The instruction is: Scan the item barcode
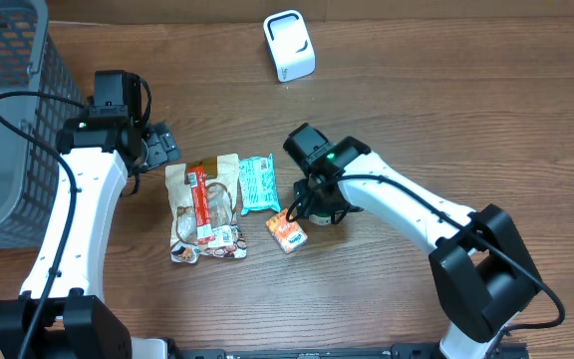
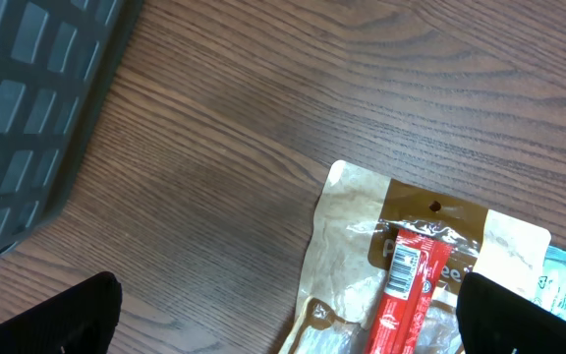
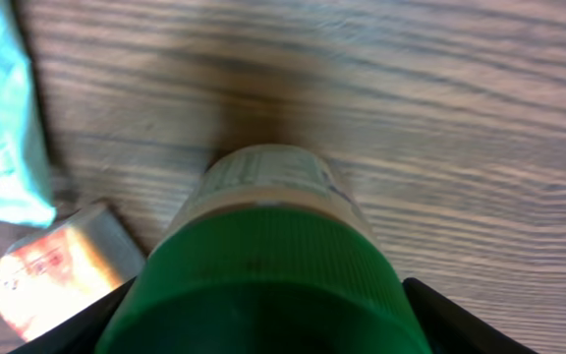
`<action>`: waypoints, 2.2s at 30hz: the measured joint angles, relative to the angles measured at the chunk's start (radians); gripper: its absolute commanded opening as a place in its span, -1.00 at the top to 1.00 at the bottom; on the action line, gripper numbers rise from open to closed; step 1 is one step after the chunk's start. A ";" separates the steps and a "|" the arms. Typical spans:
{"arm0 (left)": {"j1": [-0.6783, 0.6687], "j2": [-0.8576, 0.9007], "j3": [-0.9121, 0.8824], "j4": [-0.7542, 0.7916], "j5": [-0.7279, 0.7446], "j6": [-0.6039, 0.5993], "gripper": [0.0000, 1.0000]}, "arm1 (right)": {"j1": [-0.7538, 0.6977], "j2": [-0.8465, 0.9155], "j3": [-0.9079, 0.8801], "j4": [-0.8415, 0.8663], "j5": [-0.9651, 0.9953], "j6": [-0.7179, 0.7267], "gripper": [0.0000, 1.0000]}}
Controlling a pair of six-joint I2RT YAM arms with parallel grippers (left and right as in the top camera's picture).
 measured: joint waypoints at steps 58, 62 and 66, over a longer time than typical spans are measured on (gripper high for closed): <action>0.000 0.000 0.000 0.000 0.000 0.000 -1.00 | -0.098 0.000 -0.071 0.010 -0.008 -0.035 -0.96; 0.000 0.000 0.000 0.000 0.000 0.000 -1.00 | -0.098 0.000 -0.093 0.031 -0.005 -0.032 -0.91; 0.000 0.000 0.000 0.000 0.000 0.000 -1.00 | -0.098 0.000 -0.094 0.042 0.013 -0.029 -0.78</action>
